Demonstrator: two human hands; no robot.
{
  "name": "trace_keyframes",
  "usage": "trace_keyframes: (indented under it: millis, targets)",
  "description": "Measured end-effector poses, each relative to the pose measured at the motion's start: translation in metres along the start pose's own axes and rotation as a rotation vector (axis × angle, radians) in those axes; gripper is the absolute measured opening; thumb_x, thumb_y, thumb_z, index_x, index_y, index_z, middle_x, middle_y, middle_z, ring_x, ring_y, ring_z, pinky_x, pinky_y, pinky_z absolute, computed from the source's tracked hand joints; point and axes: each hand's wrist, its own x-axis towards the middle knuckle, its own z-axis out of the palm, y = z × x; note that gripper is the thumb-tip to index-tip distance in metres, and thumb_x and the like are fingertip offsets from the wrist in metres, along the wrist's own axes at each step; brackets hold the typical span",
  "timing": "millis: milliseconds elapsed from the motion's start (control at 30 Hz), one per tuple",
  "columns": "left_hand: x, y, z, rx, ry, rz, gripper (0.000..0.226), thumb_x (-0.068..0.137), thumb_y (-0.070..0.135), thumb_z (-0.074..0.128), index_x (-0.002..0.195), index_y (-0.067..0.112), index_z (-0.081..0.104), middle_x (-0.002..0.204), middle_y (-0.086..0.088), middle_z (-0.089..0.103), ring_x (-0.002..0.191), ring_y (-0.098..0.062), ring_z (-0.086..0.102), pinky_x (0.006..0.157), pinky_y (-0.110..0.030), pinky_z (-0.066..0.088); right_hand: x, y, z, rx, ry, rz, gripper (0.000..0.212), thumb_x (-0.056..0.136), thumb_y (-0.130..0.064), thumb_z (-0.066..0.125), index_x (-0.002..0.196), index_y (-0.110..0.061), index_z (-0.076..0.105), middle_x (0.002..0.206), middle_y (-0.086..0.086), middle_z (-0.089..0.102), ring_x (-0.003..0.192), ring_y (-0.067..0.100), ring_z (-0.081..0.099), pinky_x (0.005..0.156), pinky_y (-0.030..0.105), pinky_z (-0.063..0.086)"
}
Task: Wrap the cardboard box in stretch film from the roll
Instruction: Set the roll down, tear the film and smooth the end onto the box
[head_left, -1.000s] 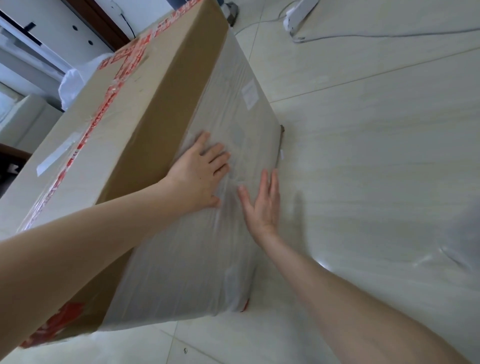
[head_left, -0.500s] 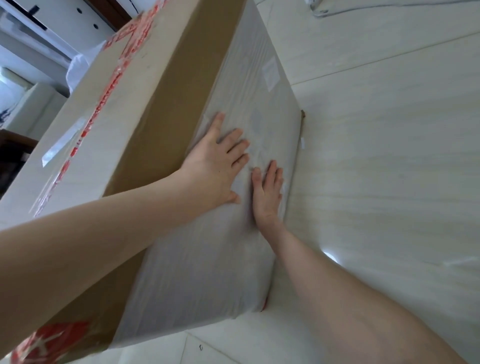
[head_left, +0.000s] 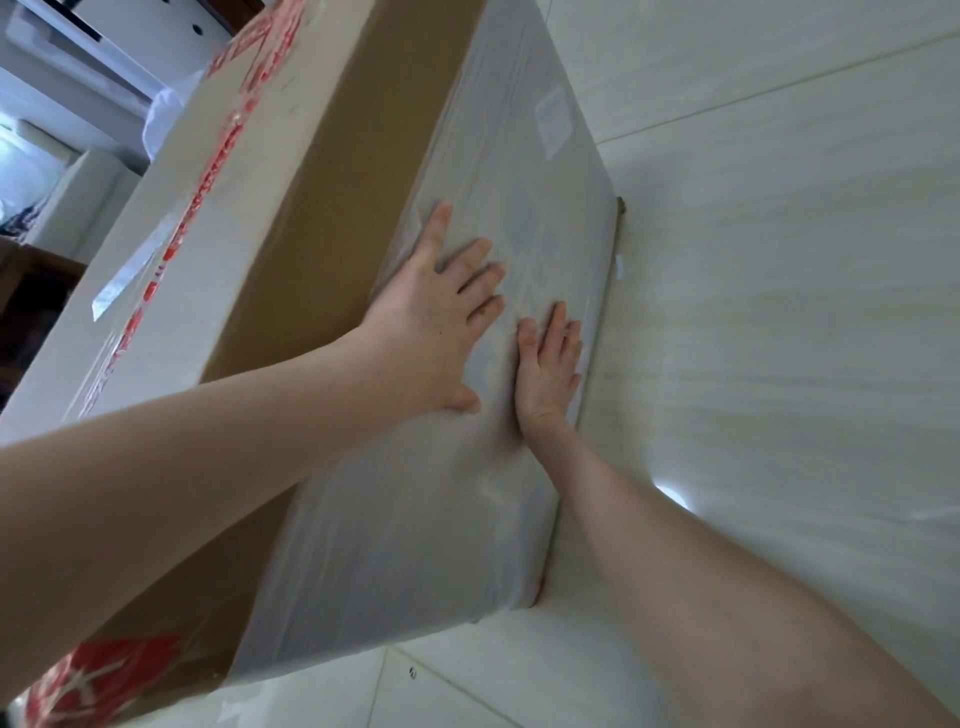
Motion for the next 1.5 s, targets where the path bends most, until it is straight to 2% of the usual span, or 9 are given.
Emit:
trace_keyframes:
  millis: [133,267,533,767,1033,1200,1300,1400,1500]
  targets:
    - [-0.003,-0.002,-0.003,-0.021,0.017,0.011,0.089,0.086,0.075,0.014,0.151,0.017,-0.007,0.159,-0.009,-0.012,0.146,-0.031,-0.013,0.105,-0.066,-0.015,0.0,-0.001,-0.005,0.009,-0.028,-0.017,0.062,0.097,-0.053,0.031,0.151,-0.032,0.008,0.16,0.003,0.002,0.147,0.019,0.0,0.115,0.047,0.0]
    - [-0.008,-0.005,-0.008,-0.115,0.128,-0.002,0.071,0.096,0.058,0.019,0.152,0.015,0.007,0.159,-0.013,0.003,0.146,-0.033,0.0,0.11,-0.062,-0.006,0.004,0.005,-0.021,0.02,0.07,-0.04,0.057,0.099,-0.043,0.036,0.149,-0.019,0.024,0.157,0.011,0.015,0.145,0.021,0.012,0.117,0.031,0.008]
    - [-0.004,-0.002,-0.004,-0.009,0.037,-0.032,0.076,0.091,0.065,0.01,0.151,0.021,-0.007,0.158,-0.01,-0.015,0.145,-0.034,-0.015,0.101,-0.071,-0.015,0.008,0.003,-0.007,-0.023,0.005,0.055,0.061,0.099,-0.048,0.027,0.152,-0.025,0.008,0.16,0.003,0.003,0.146,0.022,0.002,0.116,0.045,0.004]
    - [-0.002,-0.002,-0.002,0.004,0.034,-0.034,0.076,0.091,0.065,0.01,0.15,0.02,-0.009,0.158,-0.01,-0.015,0.145,-0.034,-0.015,0.099,-0.073,-0.015,0.013,0.007,-0.002,-0.056,0.019,0.076,0.062,0.098,-0.05,0.028,0.152,-0.026,0.008,0.16,0.003,0.004,0.146,0.023,0.003,0.116,0.045,0.005]
    - [-0.004,-0.003,-0.003,-0.043,0.049,-0.041,0.075,0.092,0.063,0.011,0.151,0.02,-0.005,0.159,-0.009,-0.012,0.145,-0.033,-0.013,0.101,-0.07,-0.016,0.016,0.009,-0.005,-0.012,-0.008,0.079,0.063,0.097,-0.051,0.031,0.151,-0.027,0.009,0.16,0.002,0.005,0.146,0.022,0.003,0.116,0.044,0.004]
    - [-0.004,-0.002,-0.006,-0.071,0.074,-0.078,0.075,0.094,0.062,0.012,0.152,0.016,-0.001,0.16,-0.01,-0.006,0.146,-0.031,-0.007,0.105,-0.067,-0.014,0.022,0.012,-0.02,0.052,-0.075,0.017,0.059,0.101,-0.043,0.03,0.151,-0.018,0.014,0.16,0.003,0.009,0.146,0.017,0.003,0.116,0.029,0.0]
    - [-0.002,-0.001,-0.011,-0.16,0.089,-0.125,0.072,0.096,0.057,0.014,0.152,0.013,0.002,0.16,-0.011,-0.001,0.147,-0.029,-0.004,0.109,-0.062,-0.011,0.022,0.004,-0.03,0.027,0.057,0.085,0.059,0.1,-0.043,0.033,0.15,-0.013,0.022,0.157,0.012,0.015,0.145,0.022,0.013,0.115,0.03,0.009]
    - [0.003,-0.008,-0.019,-0.291,0.136,-0.183,0.066,0.098,0.049,0.024,0.15,0.009,0.014,0.158,-0.012,0.01,0.146,-0.029,0.003,0.115,-0.053,-0.005,0.013,-0.008,-0.041,-0.083,0.246,0.05,0.057,0.099,-0.039,0.039,0.147,-0.009,0.031,0.153,0.018,0.025,0.14,0.029,0.027,0.112,0.033,0.02]
    - [0.005,-0.018,-0.023,-0.286,0.171,-0.219,0.063,0.099,0.048,0.023,0.151,0.014,0.011,0.159,-0.012,0.004,0.147,-0.028,-0.003,0.115,-0.053,-0.007,0.012,-0.018,-0.055,-0.091,0.288,0.004,0.06,0.097,-0.041,0.042,0.147,-0.01,0.029,0.154,0.016,0.024,0.141,0.027,0.026,0.113,0.033,0.019]
